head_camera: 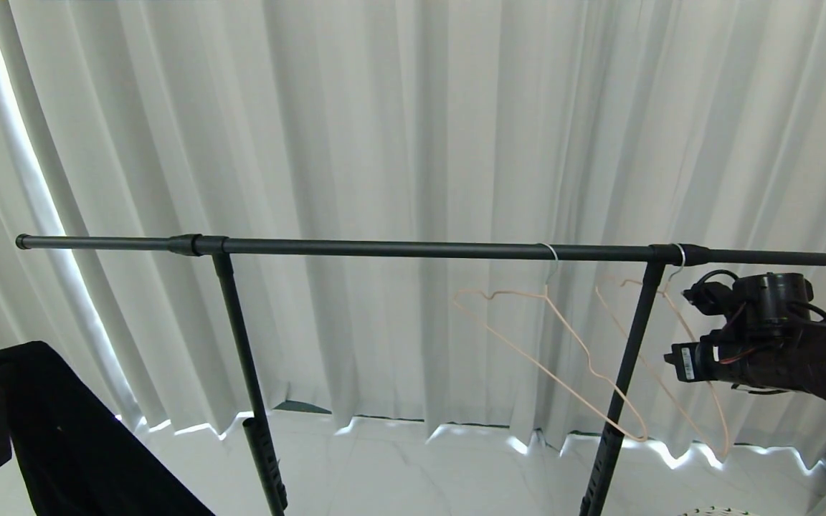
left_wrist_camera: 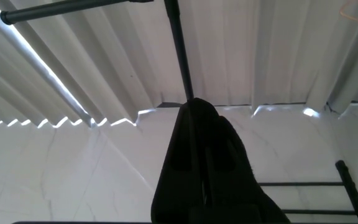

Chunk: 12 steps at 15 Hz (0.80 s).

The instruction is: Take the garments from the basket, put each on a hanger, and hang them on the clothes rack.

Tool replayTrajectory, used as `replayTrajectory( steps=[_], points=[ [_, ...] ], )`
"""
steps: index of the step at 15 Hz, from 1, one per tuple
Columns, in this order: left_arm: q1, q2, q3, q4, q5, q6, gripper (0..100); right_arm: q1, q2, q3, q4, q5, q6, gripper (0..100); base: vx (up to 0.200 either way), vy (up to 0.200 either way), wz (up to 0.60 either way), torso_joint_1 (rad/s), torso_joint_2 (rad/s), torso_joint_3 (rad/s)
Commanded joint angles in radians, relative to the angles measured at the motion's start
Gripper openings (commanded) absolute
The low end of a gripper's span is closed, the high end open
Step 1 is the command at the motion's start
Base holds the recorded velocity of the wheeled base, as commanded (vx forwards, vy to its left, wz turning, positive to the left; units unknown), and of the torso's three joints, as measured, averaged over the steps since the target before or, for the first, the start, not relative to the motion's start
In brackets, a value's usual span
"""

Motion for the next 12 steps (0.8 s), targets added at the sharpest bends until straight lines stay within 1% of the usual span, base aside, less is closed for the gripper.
replayTrajectory(
  steps=[1, 5, 12],
  points=[
    [0.000, 0.000, 0.004, 0.000, 0.001, -0.001, 0, 0.001, -0.003, 0.000, 0.000, -0.001, -0.001, 0, 0.000, 0.000, 0.00, 0.000, 0.00, 0.000],
    [0.002, -0.002, 0.005, 0.000, 0.001, -0.003, 0, 0.001, -0.035, 0.002, 0.000, -0.004, 0.031, 0, 0.000, 0.000, 0.00, 0.000, 0.00, 0.000],
    [0.003, -0.005, 0.004, 0.000, 0.001, -0.007, 0, -0.001, -0.141, 0.003, -0.002, -0.009, 0.048, 0, 0.000, 0.000, 0.00, 0.000, 0.00, 0.000]
  ],
)
